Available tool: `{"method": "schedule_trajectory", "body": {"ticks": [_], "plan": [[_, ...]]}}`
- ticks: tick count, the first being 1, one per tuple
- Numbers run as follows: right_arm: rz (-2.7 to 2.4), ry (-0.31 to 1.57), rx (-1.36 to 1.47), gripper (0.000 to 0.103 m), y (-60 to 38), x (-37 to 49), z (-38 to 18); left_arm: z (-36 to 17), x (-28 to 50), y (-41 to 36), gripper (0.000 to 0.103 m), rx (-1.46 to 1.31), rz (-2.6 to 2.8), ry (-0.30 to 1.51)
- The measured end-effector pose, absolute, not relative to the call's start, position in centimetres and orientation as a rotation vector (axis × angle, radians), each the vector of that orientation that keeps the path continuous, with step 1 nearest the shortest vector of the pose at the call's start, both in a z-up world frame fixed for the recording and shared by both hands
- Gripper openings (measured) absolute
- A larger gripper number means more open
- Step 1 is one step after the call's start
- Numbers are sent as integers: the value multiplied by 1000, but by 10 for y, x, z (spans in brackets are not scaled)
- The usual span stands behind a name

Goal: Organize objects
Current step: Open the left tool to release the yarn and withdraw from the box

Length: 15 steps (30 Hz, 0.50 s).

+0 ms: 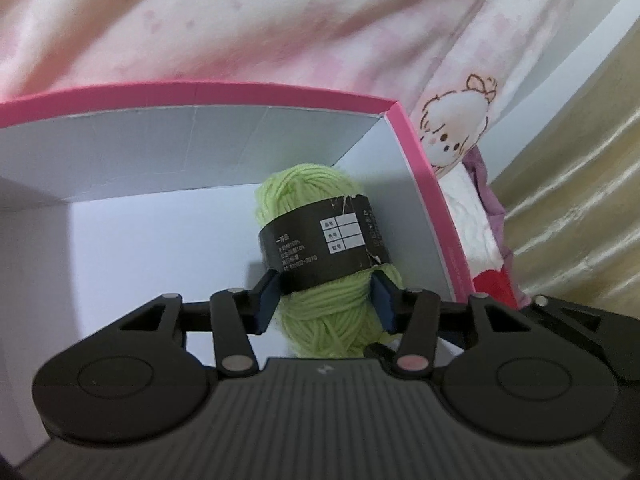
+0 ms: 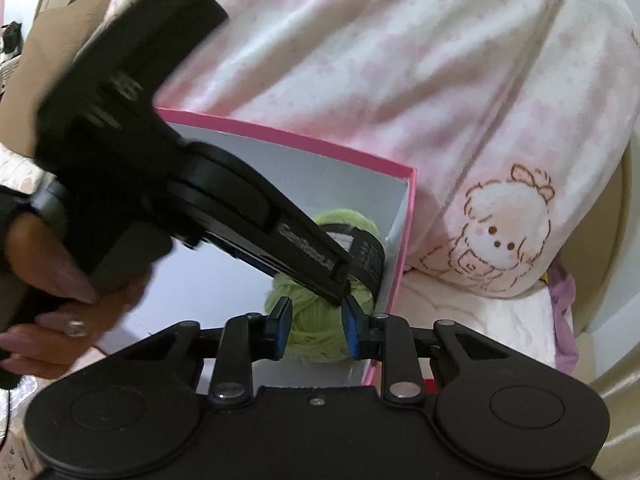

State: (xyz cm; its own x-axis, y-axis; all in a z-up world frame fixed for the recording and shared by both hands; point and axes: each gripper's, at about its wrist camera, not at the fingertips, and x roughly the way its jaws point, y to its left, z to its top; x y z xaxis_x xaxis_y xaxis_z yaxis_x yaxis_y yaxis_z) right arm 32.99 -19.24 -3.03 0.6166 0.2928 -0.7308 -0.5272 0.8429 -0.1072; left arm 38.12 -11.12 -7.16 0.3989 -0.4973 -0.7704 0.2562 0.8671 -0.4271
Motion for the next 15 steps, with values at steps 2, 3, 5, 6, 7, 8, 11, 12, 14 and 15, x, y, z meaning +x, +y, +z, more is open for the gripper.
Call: {"method": "schedule_trajectory", "body": {"ticks": [2, 3, 5, 6, 7, 8, 11, 12, 14, 15], "plan": [[489, 763, -307, 30, -193, 326, -29, -68, 376, -110, 57, -230, -467, 1075], [497, 768, -289, 31, -193, 325, -29, -65, 371, -107, 60, -217, -457, 1075], [513, 774, -261, 32, -192, 321, -27, -58, 357, -99, 64, -184, -438, 1064], [516, 774, -254, 33, -192, 318, -26, -53, 351, -97, 66, -164, -429, 1057], [521, 775, -244, 34, -192, 316, -25, -46, 344, -95, 67, -145, -420, 1050], [530, 781, -227, 35, -193, 313, -23, -41, 342, -99, 69, -134, -413, 1048], [545, 795, -181, 41, -196, 303, -11, -18, 325, -87, 72, -94, -386, 1039], [553, 797, -164, 45, -197, 299, -6, -9, 316, -83, 74, -77, -382, 1032], [580, 819, -145, 45, -201, 291, 7, 9, 300, -75, 80, -63, -387, 1012], [589, 830, -145, 45, -202, 285, 15, 16, 294, -74, 82, -56, -387, 1013]]}}
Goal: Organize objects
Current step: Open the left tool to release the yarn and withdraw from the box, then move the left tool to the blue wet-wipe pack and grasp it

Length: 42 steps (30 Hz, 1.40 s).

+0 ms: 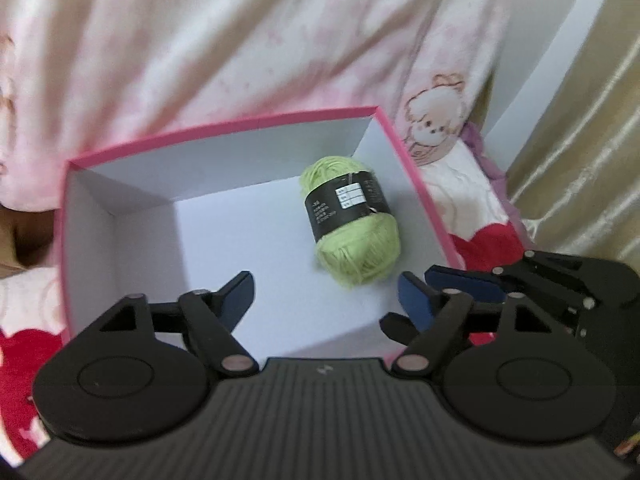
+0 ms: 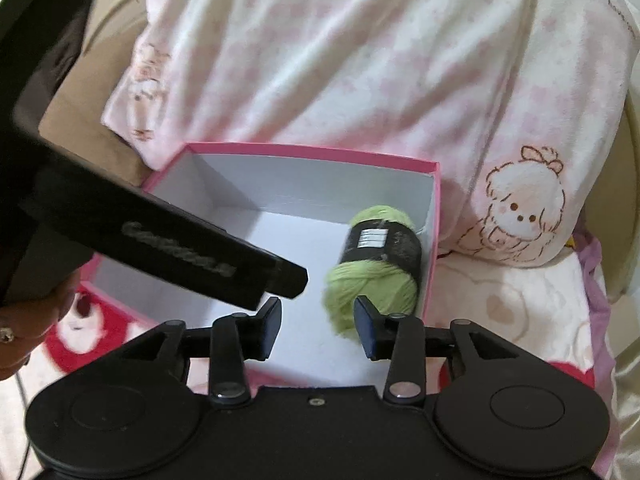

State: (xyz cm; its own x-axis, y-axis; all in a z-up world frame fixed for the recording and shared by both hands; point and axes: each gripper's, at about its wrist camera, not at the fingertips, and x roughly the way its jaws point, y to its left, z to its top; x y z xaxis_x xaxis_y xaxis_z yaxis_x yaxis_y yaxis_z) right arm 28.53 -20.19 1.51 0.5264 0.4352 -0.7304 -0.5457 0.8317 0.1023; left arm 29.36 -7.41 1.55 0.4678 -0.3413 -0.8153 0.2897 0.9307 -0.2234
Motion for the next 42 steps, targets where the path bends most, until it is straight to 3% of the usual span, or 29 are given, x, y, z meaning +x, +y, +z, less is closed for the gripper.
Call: {"method": "schedule_trajectory", "body": {"ticks": [13, 21, 32, 42], "plan": [[690, 838, -74, 53, -233, 202, 103, 114, 191, -42, 90, -48, -388, 1012], [757, 889, -85, 72, -241, 148, 117, 136, 133, -18, 93, 3, -410, 1014], [802, 981, -122, 84, -244, 109, 88, 78, 95, -14, 94, -14, -469, 1137], [742, 1013, -70, 85, -256, 115, 15, 0, 94, -30, 94, -44, -516, 1152]]}}
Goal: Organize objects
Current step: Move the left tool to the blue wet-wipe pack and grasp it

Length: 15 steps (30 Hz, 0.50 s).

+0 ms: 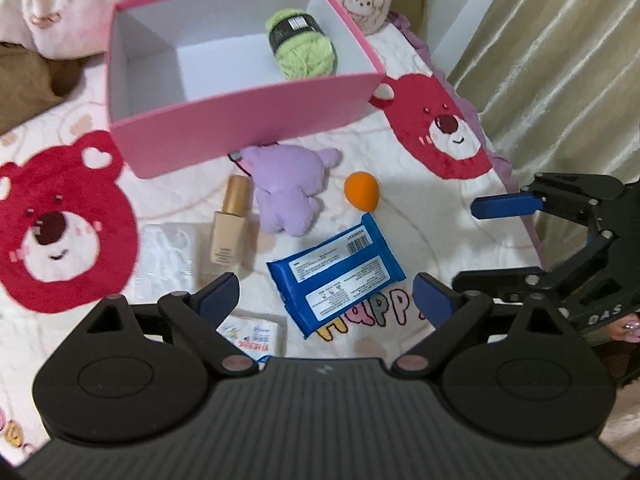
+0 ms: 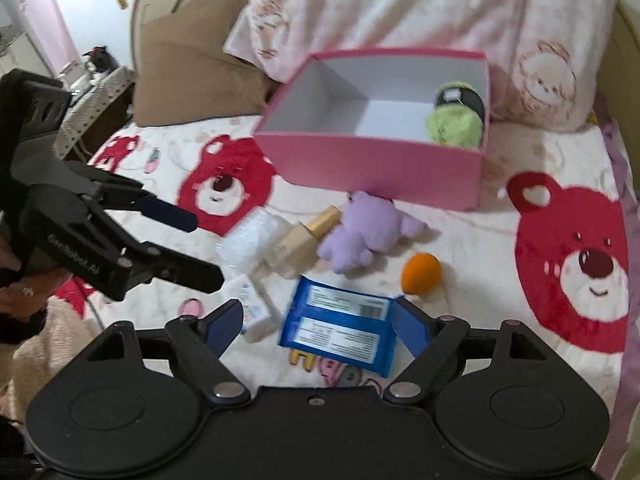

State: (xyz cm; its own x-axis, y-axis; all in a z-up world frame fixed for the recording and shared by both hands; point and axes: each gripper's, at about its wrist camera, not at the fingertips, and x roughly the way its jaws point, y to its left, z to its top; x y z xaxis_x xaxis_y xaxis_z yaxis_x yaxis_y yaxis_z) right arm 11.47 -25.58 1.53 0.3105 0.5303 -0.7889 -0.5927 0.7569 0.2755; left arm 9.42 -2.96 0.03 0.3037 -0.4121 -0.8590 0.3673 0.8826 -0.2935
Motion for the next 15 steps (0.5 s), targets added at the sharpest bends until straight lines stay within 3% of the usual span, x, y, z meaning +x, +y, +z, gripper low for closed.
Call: {"method": "schedule_trajectory", "body": {"ticks": [5, 15], "plan": [[719, 1026, -85, 85, -254, 118, -15, -34, 100, -31, 94, -77, -505, 1152], [685, 988, -160, 84, -239, 114, -72, -89, 104, -36, 79, -105, -510, 1144]]}}
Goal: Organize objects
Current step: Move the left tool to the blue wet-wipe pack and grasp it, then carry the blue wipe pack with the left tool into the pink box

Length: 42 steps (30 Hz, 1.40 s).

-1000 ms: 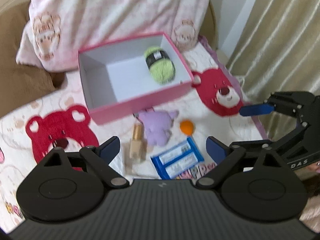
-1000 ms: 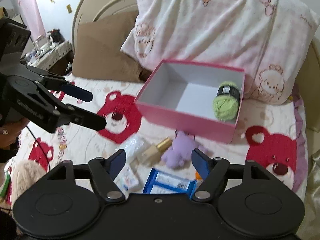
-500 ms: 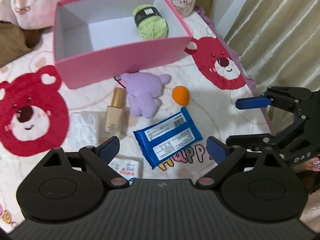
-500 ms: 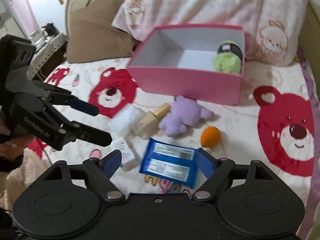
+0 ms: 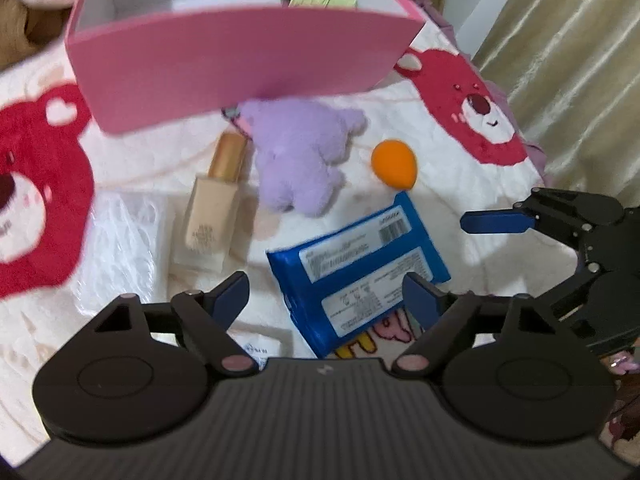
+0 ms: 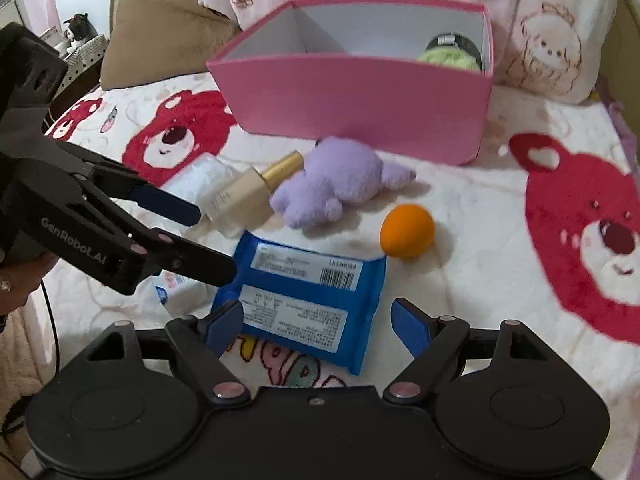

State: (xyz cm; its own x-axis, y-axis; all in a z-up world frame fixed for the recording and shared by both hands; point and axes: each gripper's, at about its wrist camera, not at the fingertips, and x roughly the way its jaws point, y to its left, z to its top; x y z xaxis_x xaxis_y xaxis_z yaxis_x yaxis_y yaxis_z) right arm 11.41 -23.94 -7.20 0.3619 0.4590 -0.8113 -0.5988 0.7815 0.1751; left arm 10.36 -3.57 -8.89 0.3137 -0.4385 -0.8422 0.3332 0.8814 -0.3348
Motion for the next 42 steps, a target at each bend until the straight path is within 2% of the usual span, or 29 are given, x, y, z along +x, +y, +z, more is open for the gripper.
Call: {"method": "schedule_trajectory", "body": {"ticks": [6, 10, 11, 12, 13, 14, 15, 17, 20, 30, 32, 35, 42], "plan": [[654, 1028, -119, 84, -237, 120, -96, -112, 105, -32, 68, -123, -469, 1127], [637, 1047, -90, 83, -239, 122, -102, -127, 105, -31, 66, -125, -453, 1147], [638, 1051, -83, 80, -240, 122, -103, -129, 104, -31, 66, -135, -453, 1138], [644, 1064, -78, 64, -239, 122, -104, -130, 102, -31, 66, -141, -455, 1127], [635, 1079, -81, 56, -238, 121, -106, -130, 99, -32, 66, -136, -462, 1121], [612, 1083, -81, 50, -238, 121, -107, -128, 97, -34, 62, -135, -472, 1116], [602, 1080, -65, 46, -239, 120, -107, -127, 96, -36, 52, -150, -485, 1113], [592, 1058, -43, 43, -241, 117, -105, -125, 93, -38, 49, -201, -511, 1116], [586, 1062, -31, 42, -243, 119, -109, -126, 89, -42, 45, -179, -489, 1093], [574, 1093, -42, 46, -235, 111, -99, -108, 84, -41, 45, -225, -497, 1082], [578, 1075, -84, 49, -230, 104, -87, -98, 81, -39, 45, -224, -506, 1070], [603, 1027, -132, 66, -225, 94, -63, -81, 77, -34, 45, -257, -532, 1059], [612, 916, -173, 67, -223, 87, -19, -36, 71, -19, 45, -297, -562, 981]]}}
